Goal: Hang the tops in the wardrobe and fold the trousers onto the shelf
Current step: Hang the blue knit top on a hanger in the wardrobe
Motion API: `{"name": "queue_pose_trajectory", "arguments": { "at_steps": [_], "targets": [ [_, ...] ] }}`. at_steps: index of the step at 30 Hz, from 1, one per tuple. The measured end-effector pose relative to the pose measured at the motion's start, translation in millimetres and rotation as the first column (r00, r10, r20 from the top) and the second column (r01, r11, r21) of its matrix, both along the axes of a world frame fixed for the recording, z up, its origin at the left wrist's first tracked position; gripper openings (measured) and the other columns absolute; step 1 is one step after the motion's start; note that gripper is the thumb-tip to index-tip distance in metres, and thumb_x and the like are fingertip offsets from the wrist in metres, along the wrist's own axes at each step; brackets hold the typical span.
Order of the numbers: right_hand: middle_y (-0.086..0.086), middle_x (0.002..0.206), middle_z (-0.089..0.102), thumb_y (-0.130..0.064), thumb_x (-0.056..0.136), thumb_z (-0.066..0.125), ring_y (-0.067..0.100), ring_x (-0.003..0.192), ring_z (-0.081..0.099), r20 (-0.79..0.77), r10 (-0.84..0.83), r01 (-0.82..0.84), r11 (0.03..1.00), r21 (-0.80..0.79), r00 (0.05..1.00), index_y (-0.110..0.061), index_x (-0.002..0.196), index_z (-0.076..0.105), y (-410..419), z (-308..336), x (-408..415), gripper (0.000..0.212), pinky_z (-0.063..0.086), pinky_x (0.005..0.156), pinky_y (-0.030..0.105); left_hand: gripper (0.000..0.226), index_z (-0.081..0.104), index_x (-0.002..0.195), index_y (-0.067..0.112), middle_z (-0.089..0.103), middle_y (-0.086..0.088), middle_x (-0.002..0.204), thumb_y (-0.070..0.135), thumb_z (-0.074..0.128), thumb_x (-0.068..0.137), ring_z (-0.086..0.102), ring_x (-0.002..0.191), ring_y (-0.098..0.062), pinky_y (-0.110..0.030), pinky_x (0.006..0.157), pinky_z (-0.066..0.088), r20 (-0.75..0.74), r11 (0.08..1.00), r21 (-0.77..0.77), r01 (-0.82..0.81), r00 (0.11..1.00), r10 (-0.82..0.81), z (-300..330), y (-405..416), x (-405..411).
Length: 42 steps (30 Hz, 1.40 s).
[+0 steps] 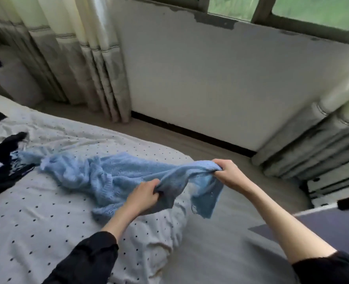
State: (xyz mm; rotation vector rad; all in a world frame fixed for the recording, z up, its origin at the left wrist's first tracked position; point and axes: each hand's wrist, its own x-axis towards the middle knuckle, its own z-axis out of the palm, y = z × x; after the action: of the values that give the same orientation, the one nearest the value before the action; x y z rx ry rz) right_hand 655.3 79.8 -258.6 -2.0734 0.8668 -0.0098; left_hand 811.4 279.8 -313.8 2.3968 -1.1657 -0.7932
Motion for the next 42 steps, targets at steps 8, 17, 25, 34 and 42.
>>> {"name": "queue_pose_trajectory", "arguments": {
  "at_steps": [8, 17, 25, 34, 42],
  "targets": [
    [0.003, 0.077, 0.059, -0.008, 0.084, 0.054, 0.018, 0.076, 0.048, -0.123, -0.452, 0.450, 0.892, -0.045, 0.884, -0.009, 0.079, 0.064, -41.9, -20.5, -187.7, 0.011, 0.035, 0.059, 0.026, 0.024, 0.037, 0.056, 0.021, 0.041, 0.009, 0.054, 0.025, 0.051, 0.076, 0.041, 0.063, -0.015, -0.018, 0.050, 0.028, -0.158, 0.913, -0.180, 0.366, 0.905, -0.395, 59.7, -123.5, -121.3],
    [0.005, 0.119, 0.061, -0.019, 0.088, 0.064, 0.017, 0.106, 0.056, -0.086, -0.650, 0.654, 0.755, 0.041, 0.755, -0.013, 0.124, 0.056, -27.0, -8.8, -331.8, 0.038, 0.043, 0.095, 0.030, 0.024, 0.040, 0.056, 0.010, 0.034, 0.000, 0.055, 0.031, 0.048, 0.065, 0.029, 0.058, -0.015, -0.029, 0.050, 0.026, -0.106, 0.838, -0.354, 0.416, 0.872, -0.478, 108.0, -203.4, -263.6],
    [-0.004, 0.070, 0.064, -0.014, 0.087, 0.065, 0.004, 0.059, 0.059, 0.235, -0.842, 0.845, 0.521, 0.123, 0.485, -0.021, 0.075, 0.062, 6.8, 12.6, -384.1, 0.014, 0.048, 0.071, 0.024, 0.025, 0.061, 0.076, -0.002, 0.055, -0.003, 0.067, 0.023, 0.062, 0.075, 0.048, 0.064, -0.017, -0.024, 0.053, 0.039, -0.111, 0.731, -0.380, 0.567, 0.756, -0.645, 145.2, -247.8, -366.2],
    [-0.012, 0.069, 0.059, -0.017, 0.086, 0.066, -0.004, 0.061, 0.053, 0.280, -0.919, 0.923, 0.335, 0.189, 0.277, -0.017, 0.077, 0.059, 41.0, 27.3, -395.7, 0.012, 0.041, 0.060, 0.012, 0.029, 0.046, 0.058, 0.014, 0.040, 0.004, 0.053, 0.019, 0.066, 0.079, 0.034, 0.049, -0.010, -0.017, 0.041, 0.027, -0.235, 0.573, -0.428, 0.699, 0.526, -0.817, 150.7, -250.8, -459.1],
    [0.003, 0.081, 0.070, -0.013, 0.082, 0.067, 0.014, 0.078, 0.058, 0.352, -0.936, 1.000, -0.002, 0.017, -0.008, -0.002, 0.086, 0.068, 54.4, 42.2, -441.7, 0.011, 0.048, 0.073, 0.035, 0.024, 0.060, 0.109, 0.004, 0.064, -0.009, 0.094, 0.015, 0.063, 0.088, 0.056, 0.084, -0.016, -0.028, 0.074, 0.046, -0.459, 0.461, -0.455, 0.762, 0.243, -0.855, 135.1, -246.5, -462.8]
  ]
}}
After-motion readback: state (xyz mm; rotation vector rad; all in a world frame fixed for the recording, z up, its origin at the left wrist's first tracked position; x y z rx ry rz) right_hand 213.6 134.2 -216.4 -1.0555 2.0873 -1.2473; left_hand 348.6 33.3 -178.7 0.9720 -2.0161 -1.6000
